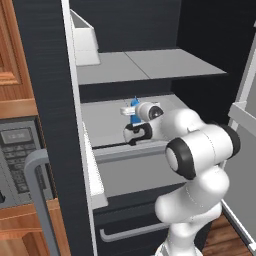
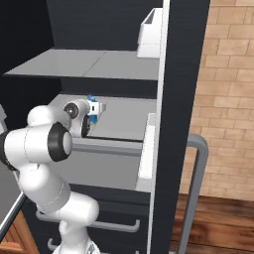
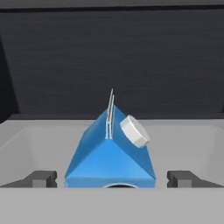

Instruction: Take a sugar cube from the saucer and place it inside the coffee. Then, grab milk from the fridge and place it next to the coffee on the counter to sweeten the coffee.

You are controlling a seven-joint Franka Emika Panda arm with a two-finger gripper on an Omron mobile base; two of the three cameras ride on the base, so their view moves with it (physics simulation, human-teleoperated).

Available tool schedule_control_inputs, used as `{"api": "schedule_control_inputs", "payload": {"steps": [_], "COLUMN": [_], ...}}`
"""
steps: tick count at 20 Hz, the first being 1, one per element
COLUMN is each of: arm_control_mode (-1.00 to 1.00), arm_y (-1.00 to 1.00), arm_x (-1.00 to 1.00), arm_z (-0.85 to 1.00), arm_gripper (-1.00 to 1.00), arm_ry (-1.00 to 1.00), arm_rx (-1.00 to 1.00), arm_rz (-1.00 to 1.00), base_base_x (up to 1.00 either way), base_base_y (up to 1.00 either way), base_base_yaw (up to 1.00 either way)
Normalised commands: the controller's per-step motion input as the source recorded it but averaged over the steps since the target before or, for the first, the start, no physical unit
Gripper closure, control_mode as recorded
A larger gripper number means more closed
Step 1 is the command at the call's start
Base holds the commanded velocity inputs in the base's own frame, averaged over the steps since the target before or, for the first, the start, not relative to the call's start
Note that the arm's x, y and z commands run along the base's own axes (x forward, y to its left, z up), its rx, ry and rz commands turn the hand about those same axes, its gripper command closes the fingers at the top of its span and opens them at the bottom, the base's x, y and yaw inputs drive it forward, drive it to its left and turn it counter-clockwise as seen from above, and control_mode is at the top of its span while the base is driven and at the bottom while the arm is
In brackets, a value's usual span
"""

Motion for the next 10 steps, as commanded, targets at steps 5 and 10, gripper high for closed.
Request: {"api": "schedule_control_inputs", "payload": {"steps": [5,10], "arm_control_mode": [-1.0,-1.0], "arm_y": [0.0,0.0], "arm_x": [0.13,0.12], "arm_z": [-0.13,-0.13], "arm_gripper": [1.0,1.0], "arm_ry": [0.01,0.02], "arm_rx": [0.0,0.0], "arm_rz": [0.0,0.0], "base_base_x": [0.0,0.0], "base_base_y": [0.0,0.0], "base_base_yaw": [0.0,0.0]}}
